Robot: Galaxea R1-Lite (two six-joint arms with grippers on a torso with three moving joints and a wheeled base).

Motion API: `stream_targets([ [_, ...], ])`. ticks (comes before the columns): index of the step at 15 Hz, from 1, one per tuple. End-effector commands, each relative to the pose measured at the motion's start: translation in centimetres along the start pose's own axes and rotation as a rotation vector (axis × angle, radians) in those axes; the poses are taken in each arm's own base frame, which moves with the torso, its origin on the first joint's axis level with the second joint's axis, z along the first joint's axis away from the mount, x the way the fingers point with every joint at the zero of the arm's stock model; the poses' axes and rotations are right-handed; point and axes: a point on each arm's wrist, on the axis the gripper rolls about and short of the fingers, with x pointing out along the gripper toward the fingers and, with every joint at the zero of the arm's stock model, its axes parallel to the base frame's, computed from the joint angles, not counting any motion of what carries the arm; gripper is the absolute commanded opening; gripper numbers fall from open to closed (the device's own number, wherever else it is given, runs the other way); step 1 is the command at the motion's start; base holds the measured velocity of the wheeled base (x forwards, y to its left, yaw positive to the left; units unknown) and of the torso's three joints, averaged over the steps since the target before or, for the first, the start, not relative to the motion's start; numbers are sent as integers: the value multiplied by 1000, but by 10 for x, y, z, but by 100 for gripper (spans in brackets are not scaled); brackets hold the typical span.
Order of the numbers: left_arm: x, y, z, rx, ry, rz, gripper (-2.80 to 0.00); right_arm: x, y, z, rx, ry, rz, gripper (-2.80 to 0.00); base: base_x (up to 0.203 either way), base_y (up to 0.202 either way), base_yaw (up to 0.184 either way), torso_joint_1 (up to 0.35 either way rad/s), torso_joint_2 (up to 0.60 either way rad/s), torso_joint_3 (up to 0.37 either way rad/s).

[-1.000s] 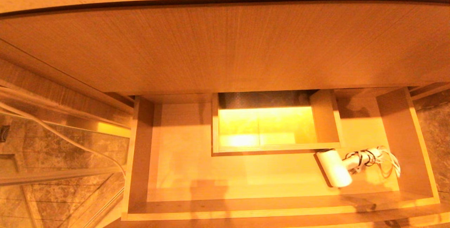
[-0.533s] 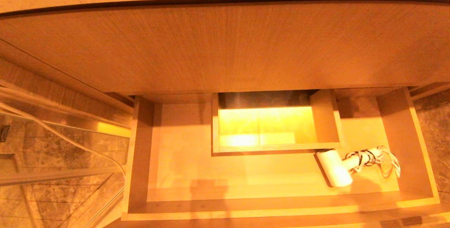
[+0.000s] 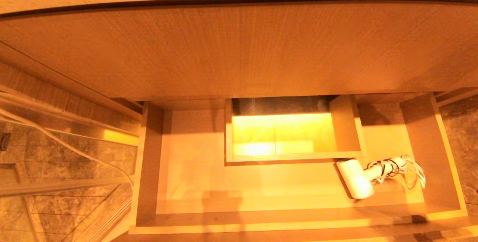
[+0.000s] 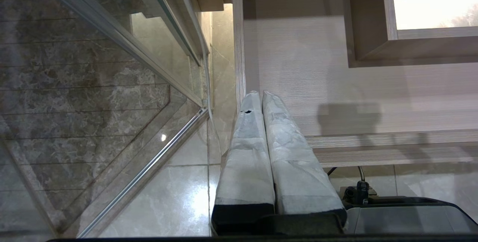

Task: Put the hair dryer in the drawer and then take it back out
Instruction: Close the drawer

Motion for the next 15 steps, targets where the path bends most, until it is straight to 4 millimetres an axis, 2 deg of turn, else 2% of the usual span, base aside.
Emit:
stream_targets([
  [1,0,0,0,-1,0,0,-280,21,5,11,-33,97,10,-280,0,0,0,0,0,0],
  [7,0,0,0,-1,0,0,-280,43,14,30,-101,159,23,-280,0,0,0,0,0,0],
  [15,0,0,0,-1,0,0,-280,60,18,39,-146,207,31,-280,0,0,0,0,0,0],
])
